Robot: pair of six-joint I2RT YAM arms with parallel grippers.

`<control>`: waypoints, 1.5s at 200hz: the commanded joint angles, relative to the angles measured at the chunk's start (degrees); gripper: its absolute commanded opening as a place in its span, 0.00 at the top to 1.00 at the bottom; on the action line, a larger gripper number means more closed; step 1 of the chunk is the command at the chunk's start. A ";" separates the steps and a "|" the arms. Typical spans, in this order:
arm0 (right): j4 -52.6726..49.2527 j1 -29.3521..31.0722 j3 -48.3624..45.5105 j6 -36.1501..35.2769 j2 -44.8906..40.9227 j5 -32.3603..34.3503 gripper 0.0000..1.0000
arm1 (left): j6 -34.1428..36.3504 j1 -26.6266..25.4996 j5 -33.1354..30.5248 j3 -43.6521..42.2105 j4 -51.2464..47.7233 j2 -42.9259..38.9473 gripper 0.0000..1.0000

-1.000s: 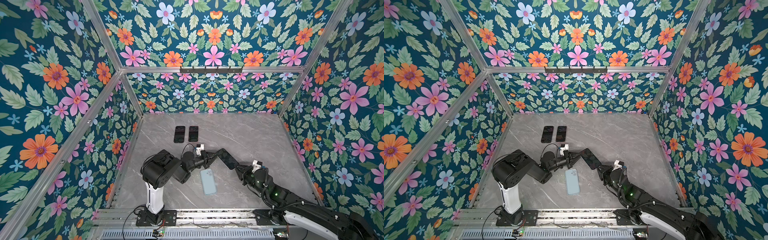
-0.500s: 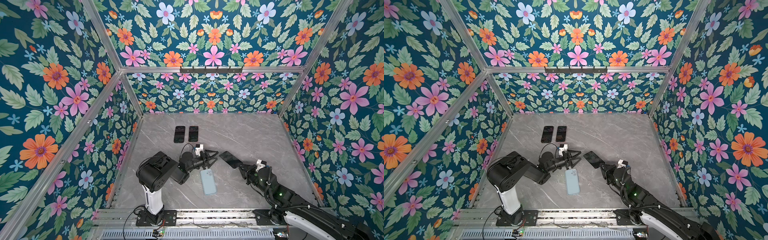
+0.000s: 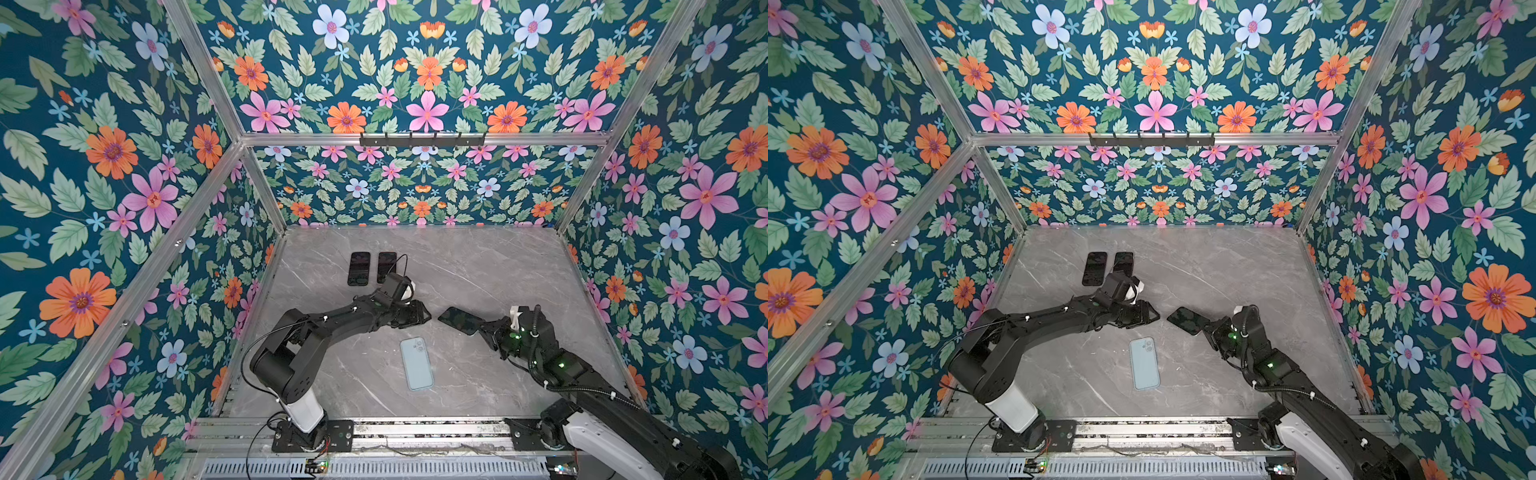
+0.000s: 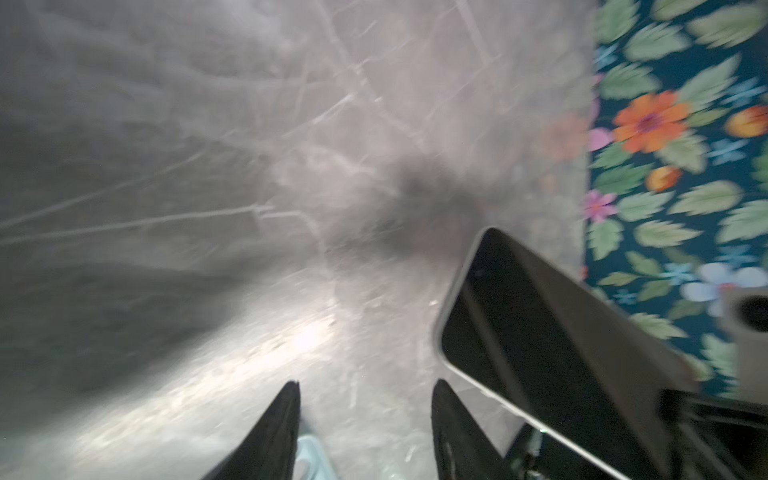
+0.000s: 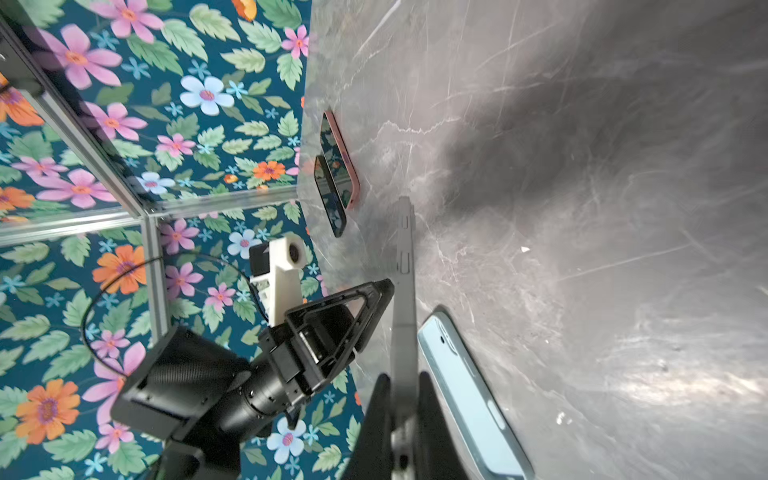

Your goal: Put the phone into the phone case

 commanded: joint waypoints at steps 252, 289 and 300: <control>-6.39 -1.32 5.17 -12.99 3.36 -6.03 1.00 | 16.03 -5.98 -22.63 5.96 -25.94 5.62 0.83; -8.09 -1.75 9.00 -19.12 6.50 -11.28 1.00 | 4.83 -0.57 -20.69 0.02 -24.84 1.16 0.89; -8.73 -2.14 10.45 -20.99 7.47 -13.21 1.00 | 1.19 0.29 -20.00 -2.07 -24.01 -0.78 0.88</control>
